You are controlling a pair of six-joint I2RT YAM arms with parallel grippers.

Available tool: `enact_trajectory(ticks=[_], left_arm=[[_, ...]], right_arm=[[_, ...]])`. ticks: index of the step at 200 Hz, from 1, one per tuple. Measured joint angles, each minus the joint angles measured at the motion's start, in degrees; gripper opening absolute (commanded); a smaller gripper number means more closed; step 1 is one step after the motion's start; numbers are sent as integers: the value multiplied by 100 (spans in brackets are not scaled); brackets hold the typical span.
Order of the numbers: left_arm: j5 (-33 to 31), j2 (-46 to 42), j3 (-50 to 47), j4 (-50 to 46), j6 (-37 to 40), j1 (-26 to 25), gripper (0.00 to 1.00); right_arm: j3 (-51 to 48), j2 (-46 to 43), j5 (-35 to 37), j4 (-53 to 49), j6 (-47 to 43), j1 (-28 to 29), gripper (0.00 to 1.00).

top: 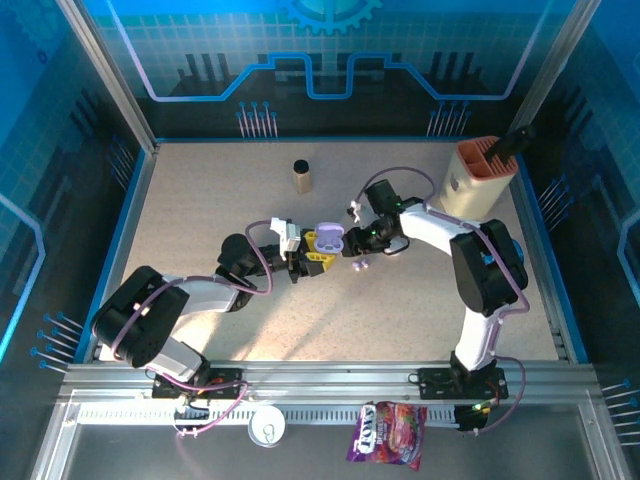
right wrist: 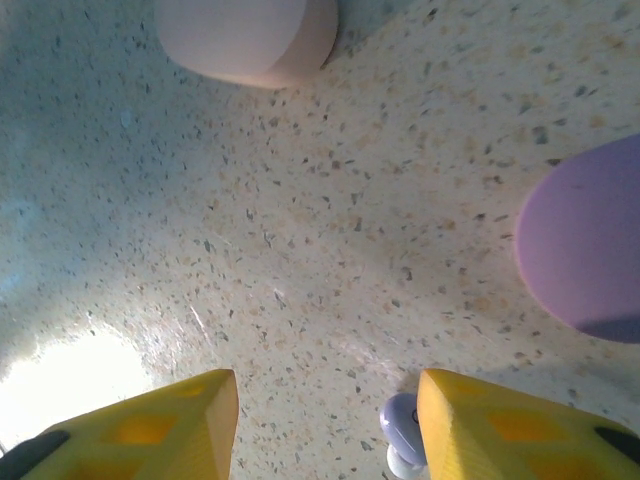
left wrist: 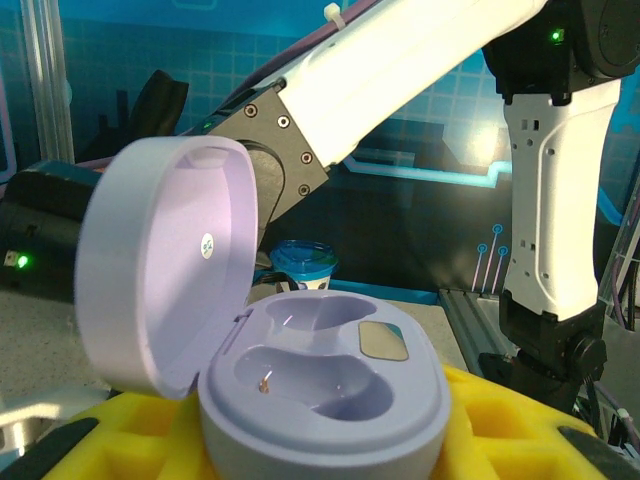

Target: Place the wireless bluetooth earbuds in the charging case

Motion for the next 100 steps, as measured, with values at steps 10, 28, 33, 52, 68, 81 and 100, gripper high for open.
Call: enact_trajectory(ticks=[10,28,33,52,68,81,100], left_arm=[[0,0,0,2,0,0,31],[0,0,0,0,-2,0,31],[0,0,0,0,-2,0,31],[2,0,0,0,-15,0,30],[4,0,0,0,-15,0,31],[7,2,0,2,-15,0,31],[13,0,0,2,-17,0,31]], right_arm=[[72,68,63,-107,-83,48,50],[155,195,144,-232,-197,94,51],[157,223,168,-254,-214,105,51],[157,310,254,-350,-282,120,53],[157,369,323,-376,-341,142,53],[157,404,367,-407,-367,153,52],[157,411,398,-411,-411,157,50]])
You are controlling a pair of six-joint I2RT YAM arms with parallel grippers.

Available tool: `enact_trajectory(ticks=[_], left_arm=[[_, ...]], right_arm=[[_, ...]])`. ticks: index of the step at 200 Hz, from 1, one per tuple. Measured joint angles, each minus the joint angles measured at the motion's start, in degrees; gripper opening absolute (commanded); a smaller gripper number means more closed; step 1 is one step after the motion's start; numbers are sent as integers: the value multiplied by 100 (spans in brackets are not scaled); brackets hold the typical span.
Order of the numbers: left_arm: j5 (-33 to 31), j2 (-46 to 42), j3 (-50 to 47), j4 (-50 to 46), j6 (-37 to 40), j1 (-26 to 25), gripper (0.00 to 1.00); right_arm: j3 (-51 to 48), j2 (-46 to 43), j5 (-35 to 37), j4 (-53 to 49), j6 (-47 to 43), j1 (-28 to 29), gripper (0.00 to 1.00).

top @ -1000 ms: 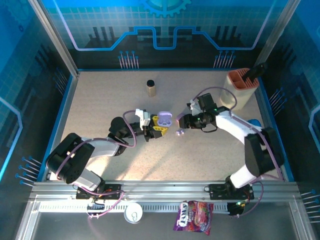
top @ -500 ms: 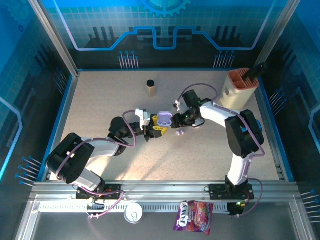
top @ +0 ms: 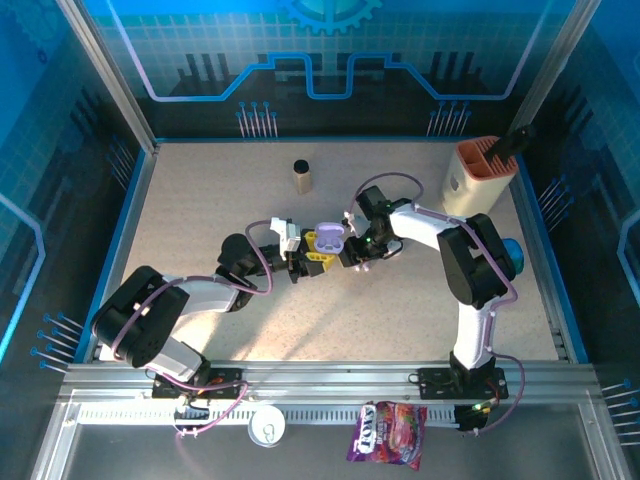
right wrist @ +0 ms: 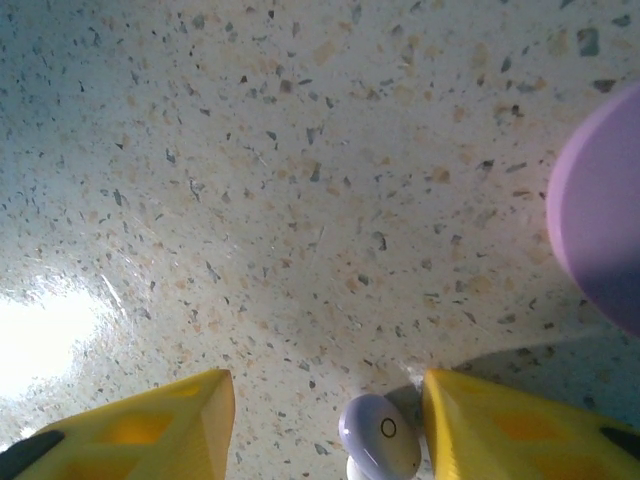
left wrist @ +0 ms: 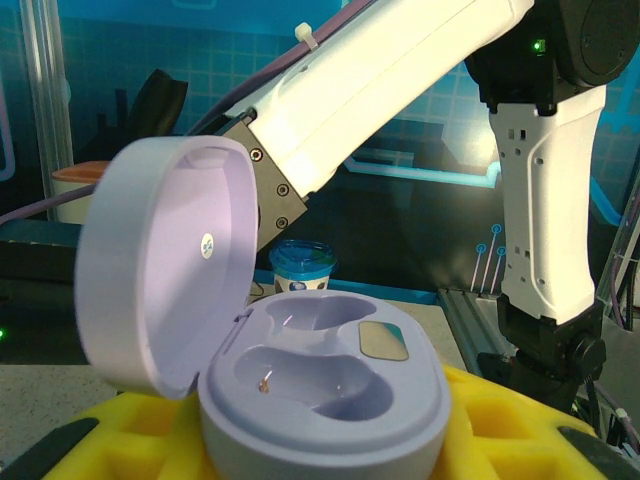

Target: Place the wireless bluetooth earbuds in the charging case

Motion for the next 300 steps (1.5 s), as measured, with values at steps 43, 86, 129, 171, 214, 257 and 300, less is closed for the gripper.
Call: enact_trajectory(ticks=[43,86,129,171,214,257,300], left_arm=[[4,2,0,0,0,0,31],[7,11,0,0,0,0,30],[9,22,0,0,0,0,30],[11,79,0,-2,0,0,30],[11,87,0,0,0,0,31],[11,90,2,0,0,0,31],[-17,109,0,0,9,0,31]], right_arm=[[-2,0,-44,-66,-57,9,43],[-4,0,-70,-101,-57,11,38],[-9,0,-166,-101,-31,9,31],[-66,0,-166,-129,-37,9,32],[-79,0,-133,-210,-83,9,26],[-79,0,-37,-203,-48,9,20],[-400,-354,396,59,363,9,16]])
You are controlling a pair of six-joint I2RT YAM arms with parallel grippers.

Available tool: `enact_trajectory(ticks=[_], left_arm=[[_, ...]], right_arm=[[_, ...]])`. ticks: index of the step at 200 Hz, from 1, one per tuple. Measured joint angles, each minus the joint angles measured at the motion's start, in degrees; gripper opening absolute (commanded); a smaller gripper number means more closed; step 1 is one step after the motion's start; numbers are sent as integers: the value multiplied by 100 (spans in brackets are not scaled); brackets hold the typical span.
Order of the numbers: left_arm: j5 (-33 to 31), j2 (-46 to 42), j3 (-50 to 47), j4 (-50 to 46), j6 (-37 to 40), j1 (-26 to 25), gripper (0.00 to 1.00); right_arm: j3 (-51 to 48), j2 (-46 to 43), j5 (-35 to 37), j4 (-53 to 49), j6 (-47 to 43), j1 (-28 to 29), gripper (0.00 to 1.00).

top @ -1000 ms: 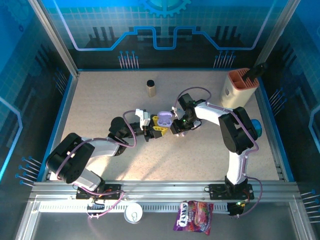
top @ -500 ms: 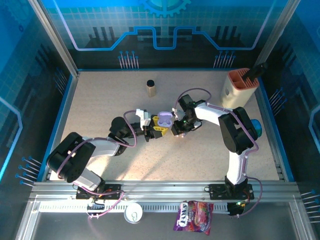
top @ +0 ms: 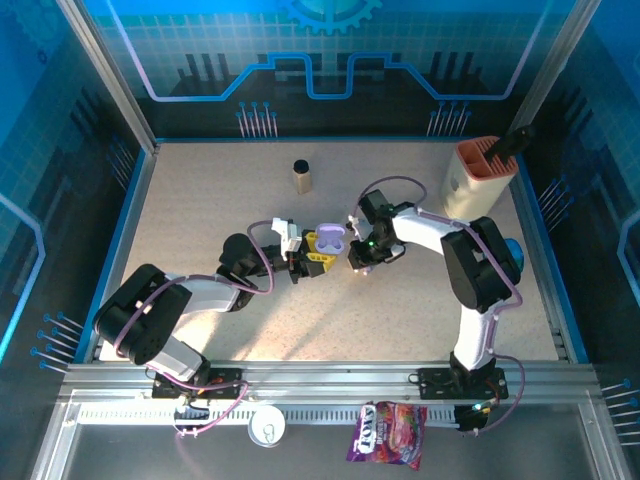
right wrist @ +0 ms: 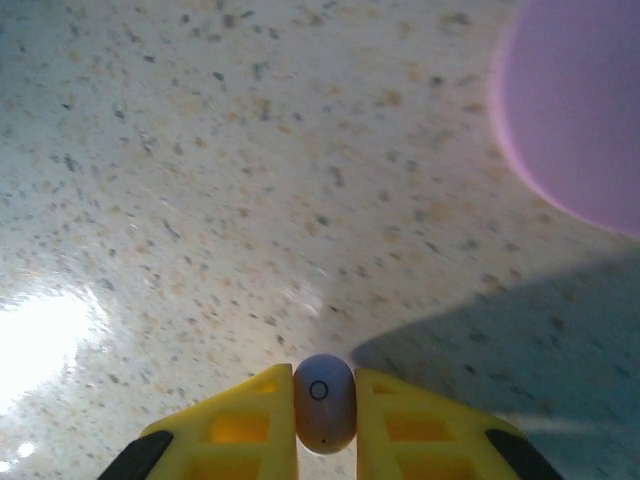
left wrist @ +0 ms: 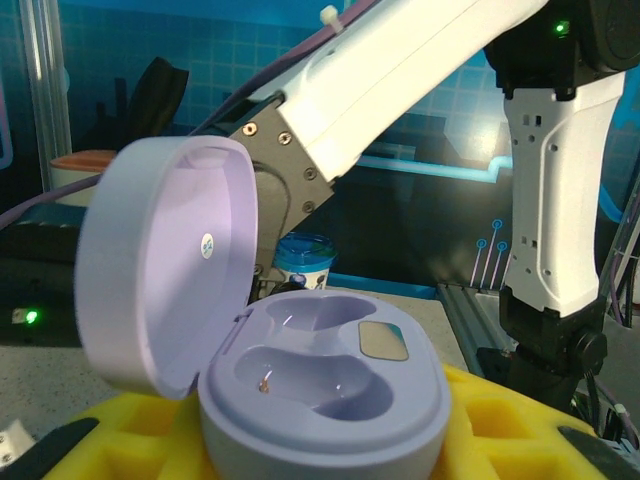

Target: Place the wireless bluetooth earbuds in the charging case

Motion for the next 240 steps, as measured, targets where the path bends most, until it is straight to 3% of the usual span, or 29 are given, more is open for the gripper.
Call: enact_trajectory(ticks=[62,98,179,240], left_arm=[[-501,140,-31,0,267,15,30],[-723,258,-35,-2,420,15,30],[-1220,625,-122,11,774,15,30],[-1814,1014,-98,-2,1040,15,29]], right_arm=[[-520,-1047,2127,223,1871,151,15],[-804,-1200,2920,203,2804,192,15],[-857,-1834,3265,144,3386,243,14],[-323,-2664,3442,-111,3403,990,15]])
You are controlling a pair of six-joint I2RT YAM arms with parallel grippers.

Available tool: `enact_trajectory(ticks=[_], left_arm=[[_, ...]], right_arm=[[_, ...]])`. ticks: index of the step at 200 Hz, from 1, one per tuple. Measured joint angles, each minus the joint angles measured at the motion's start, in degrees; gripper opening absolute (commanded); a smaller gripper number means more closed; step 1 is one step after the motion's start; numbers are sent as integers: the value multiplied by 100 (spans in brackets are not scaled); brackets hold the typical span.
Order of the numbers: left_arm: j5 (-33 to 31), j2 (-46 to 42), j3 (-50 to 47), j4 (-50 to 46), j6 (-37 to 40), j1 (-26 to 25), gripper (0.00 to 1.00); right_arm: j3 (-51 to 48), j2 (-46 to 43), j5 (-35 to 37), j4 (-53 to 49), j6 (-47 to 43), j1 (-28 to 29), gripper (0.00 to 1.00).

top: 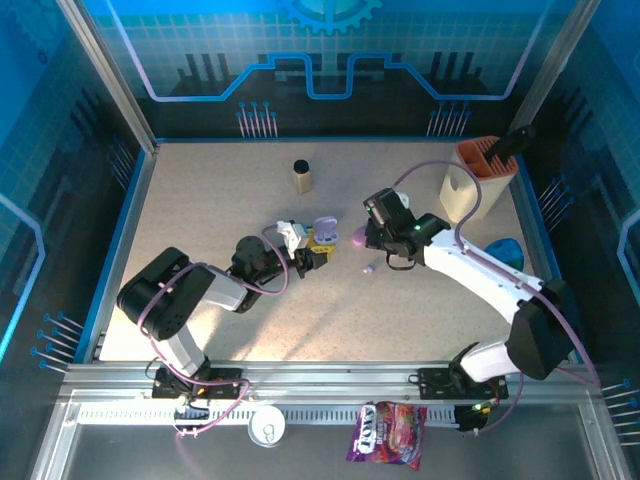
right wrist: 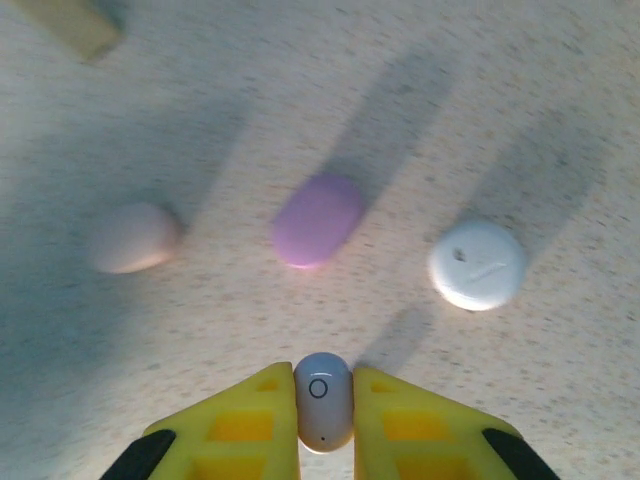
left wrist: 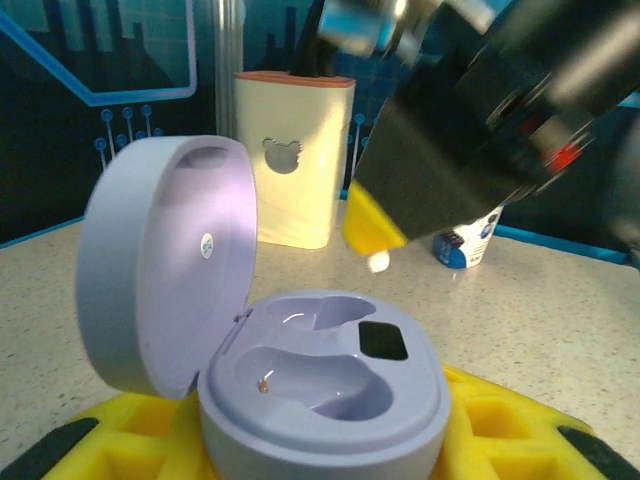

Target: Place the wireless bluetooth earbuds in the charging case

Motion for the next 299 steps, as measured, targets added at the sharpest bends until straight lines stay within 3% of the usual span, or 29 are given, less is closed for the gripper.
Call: enact_trajectory(ticks=[85,240,299], left_arm=[[-446,256,243,4,138,-72,29],[-490,256,339,0,118,-103,29],[-490,256,339,0,118,-103,29]], right_arm=[[1176,413,-37,-22,-208,852,15],[1408,890,-1014,280,-608,903,16],[1408,914,-1093,293,-557,903,31]])
